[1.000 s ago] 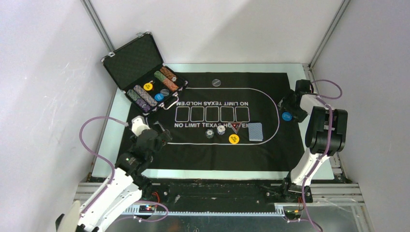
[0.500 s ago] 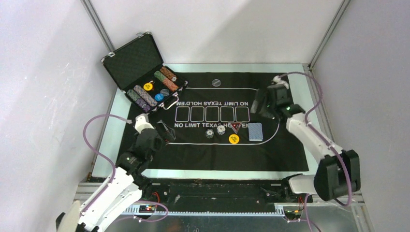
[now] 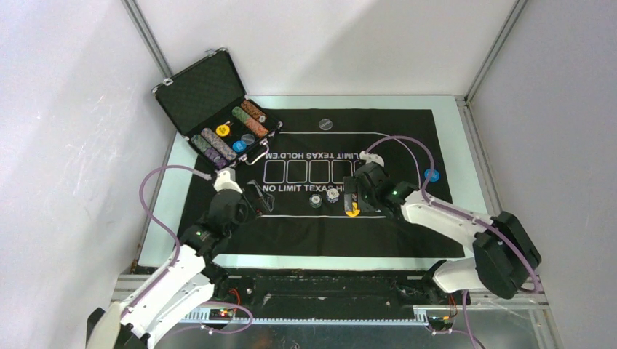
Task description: Distribute texas hold em gaming equipment
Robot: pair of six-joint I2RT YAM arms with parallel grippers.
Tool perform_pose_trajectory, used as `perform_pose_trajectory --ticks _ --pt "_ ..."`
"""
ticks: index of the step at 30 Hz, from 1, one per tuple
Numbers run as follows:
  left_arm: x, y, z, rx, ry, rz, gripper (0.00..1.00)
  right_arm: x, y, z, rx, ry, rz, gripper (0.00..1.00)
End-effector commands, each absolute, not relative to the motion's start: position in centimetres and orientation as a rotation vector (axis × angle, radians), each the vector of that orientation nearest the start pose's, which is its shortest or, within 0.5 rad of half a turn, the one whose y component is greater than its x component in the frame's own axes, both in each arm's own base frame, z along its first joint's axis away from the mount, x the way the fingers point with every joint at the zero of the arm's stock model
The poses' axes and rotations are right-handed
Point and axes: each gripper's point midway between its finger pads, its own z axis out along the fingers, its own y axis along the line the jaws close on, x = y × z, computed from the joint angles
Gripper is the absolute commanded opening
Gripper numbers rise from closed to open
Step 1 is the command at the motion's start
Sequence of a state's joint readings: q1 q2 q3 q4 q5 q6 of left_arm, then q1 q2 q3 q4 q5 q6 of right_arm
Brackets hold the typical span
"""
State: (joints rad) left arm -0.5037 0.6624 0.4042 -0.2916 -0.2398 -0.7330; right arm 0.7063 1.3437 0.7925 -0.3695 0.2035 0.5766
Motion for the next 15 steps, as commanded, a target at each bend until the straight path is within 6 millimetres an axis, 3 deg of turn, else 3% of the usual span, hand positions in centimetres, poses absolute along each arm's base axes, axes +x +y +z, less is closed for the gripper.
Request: perform_pose_trajectory --ticks 1,8,15 --pt "24.0 -12.0 11.8 -0.352 2.076 -0.518 1.00 27.1 21.3 6.5 -0.070 2.457 0.285 0.92" --pt "24.0 -12.0 11.9 -0.356 2.064 -0.525 1.00 27.2 22.4 4.4 -0.111 2.497 0.244 0.87" --pt "24.0 -12.1 11.8 -0.355 2.071 -0.529 1.00 27.3 22.2 2.3 -0.111 2.543 0.158 0.80"
